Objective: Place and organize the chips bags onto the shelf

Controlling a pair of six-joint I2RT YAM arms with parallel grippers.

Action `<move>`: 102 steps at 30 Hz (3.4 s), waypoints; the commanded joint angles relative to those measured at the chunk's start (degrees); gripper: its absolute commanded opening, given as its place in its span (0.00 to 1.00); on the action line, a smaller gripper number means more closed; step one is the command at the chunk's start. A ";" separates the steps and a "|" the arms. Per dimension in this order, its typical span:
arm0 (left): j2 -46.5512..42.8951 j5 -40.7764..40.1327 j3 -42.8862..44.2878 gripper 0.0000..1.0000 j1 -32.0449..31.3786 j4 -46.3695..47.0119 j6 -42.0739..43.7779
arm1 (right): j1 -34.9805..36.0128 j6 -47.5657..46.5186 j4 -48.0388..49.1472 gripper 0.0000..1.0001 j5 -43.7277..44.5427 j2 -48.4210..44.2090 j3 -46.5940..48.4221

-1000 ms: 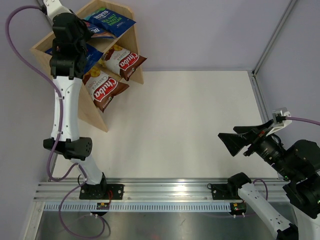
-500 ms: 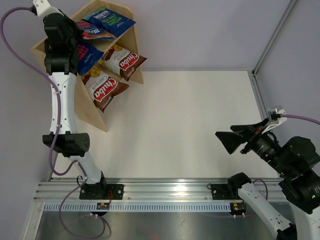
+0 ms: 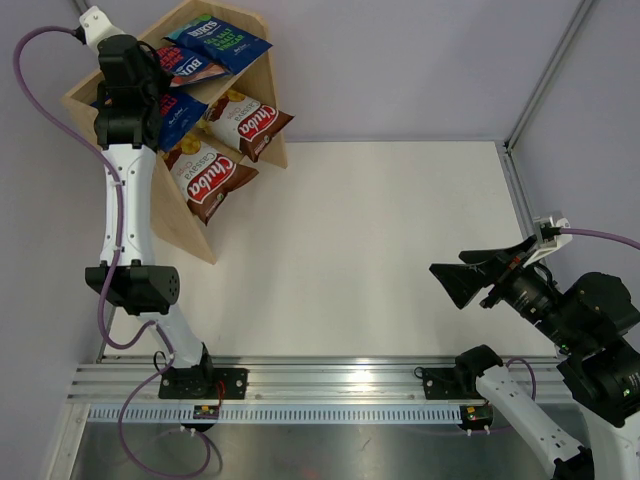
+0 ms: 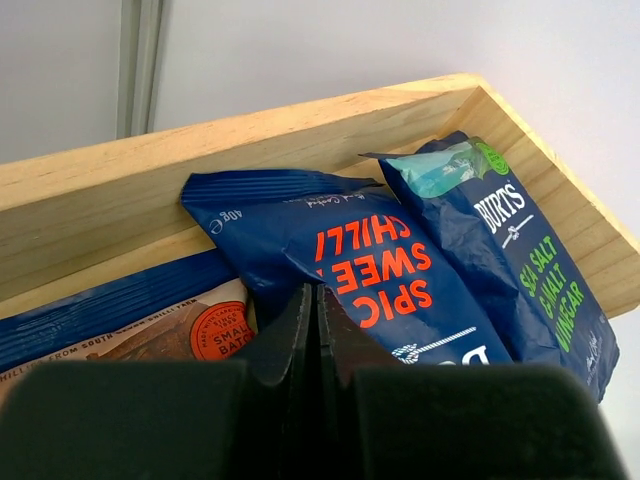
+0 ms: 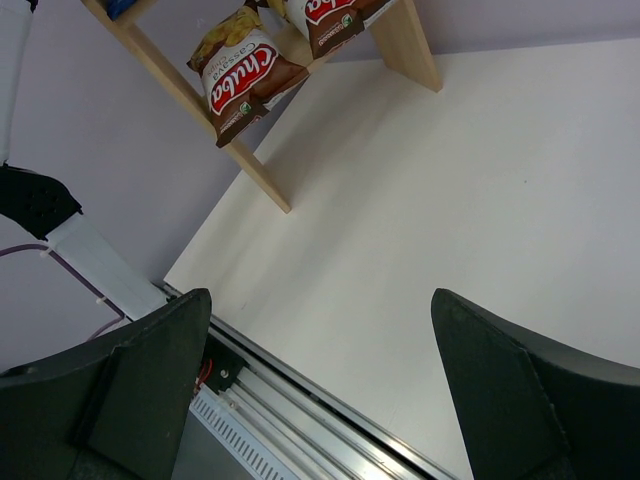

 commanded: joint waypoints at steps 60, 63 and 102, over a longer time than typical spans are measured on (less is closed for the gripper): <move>-83.74 35.75 -75.02 0.99 -1.47 -9.25 13.66 | -0.04 -9.07 -3.73 0.99 29.99 0.14 -6.04; -89.10 35.19 -80.92 0.99 -1.73 -6.69 13.67 | -0.04 -9.94 -4.53 0.99 30.69 -0.82 -7.53; -92.72 27.34 -92.71 0.99 -5.69 1.22 14.98 | -0.04 -12.50 -1.89 0.99 33.07 -7.07 -12.81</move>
